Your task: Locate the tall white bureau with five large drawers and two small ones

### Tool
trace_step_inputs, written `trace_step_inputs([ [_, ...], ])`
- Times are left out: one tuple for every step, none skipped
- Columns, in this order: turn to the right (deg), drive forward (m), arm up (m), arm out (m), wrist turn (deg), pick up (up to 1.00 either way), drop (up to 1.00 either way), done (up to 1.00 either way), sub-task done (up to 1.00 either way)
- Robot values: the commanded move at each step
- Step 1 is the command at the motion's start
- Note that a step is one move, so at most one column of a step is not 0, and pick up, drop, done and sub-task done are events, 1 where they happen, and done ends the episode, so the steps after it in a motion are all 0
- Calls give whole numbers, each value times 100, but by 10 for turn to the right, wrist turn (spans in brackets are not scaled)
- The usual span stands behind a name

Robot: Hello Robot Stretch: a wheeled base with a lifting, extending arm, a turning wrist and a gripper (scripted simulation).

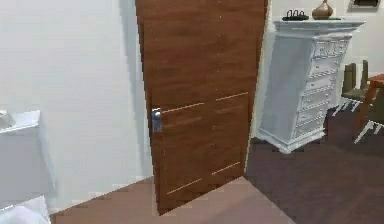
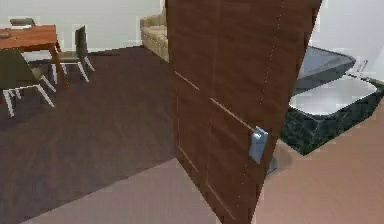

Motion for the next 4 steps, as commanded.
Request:
trace_step_inputs([
  [420, 0, 0, 0, 0, 0, 0, 0, 0],
  [0, 100, 0, 0, 0, 0, 0, 0, 0],
  [60, 0, 0, 0, 0, 0, 0, 0, 0],
  [0, 50, 0, 0, 0, 0, 0, 0, 0],
])
